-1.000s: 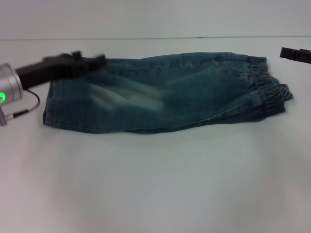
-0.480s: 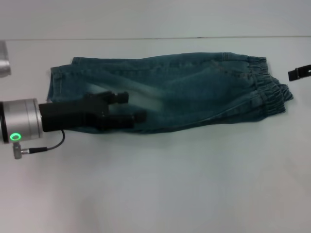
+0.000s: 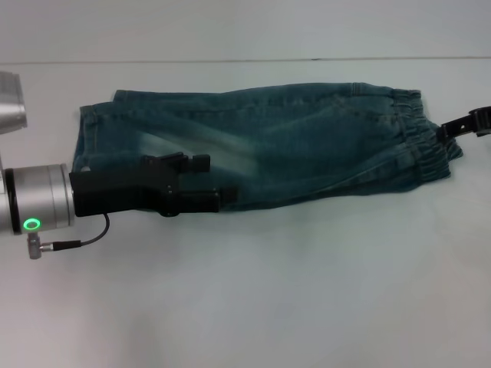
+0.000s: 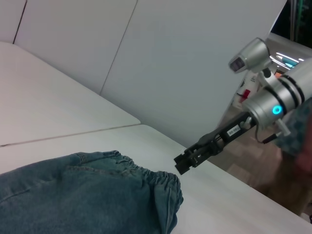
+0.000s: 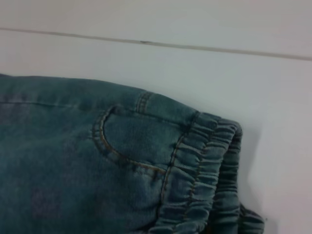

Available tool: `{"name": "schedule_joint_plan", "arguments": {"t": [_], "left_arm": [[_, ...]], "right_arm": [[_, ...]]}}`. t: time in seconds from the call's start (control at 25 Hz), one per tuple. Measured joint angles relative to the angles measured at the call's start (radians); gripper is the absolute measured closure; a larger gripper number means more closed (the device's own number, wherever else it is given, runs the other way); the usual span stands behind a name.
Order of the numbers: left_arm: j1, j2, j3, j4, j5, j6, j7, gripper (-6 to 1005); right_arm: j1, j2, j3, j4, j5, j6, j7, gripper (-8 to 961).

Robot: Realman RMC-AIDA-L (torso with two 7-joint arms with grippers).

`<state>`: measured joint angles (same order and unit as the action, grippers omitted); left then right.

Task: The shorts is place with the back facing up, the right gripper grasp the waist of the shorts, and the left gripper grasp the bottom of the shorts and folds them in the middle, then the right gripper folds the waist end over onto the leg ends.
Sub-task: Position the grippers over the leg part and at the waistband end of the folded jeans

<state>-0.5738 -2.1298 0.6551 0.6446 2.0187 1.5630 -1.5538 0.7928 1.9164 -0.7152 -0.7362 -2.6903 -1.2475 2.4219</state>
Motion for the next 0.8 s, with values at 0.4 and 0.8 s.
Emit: {"name": "schedule_joint_plan", "arguments": {"t": [0.4, 0.8], "left_arm": [[0.006, -0.006, 0.0, -0.004, 0.0, -0.002, 0.019, 49], [0.008, -0.007, 0.0, -0.014, 0.0, -0.023, 0.022, 70]], "right_arm": [[0.003, 0.024, 0.004, 0.102, 0.05, 0.119, -0.026, 174], [-0.003, 0.025, 0.01, 0.116, 0.122, 0.084, -0.049, 211]]}}
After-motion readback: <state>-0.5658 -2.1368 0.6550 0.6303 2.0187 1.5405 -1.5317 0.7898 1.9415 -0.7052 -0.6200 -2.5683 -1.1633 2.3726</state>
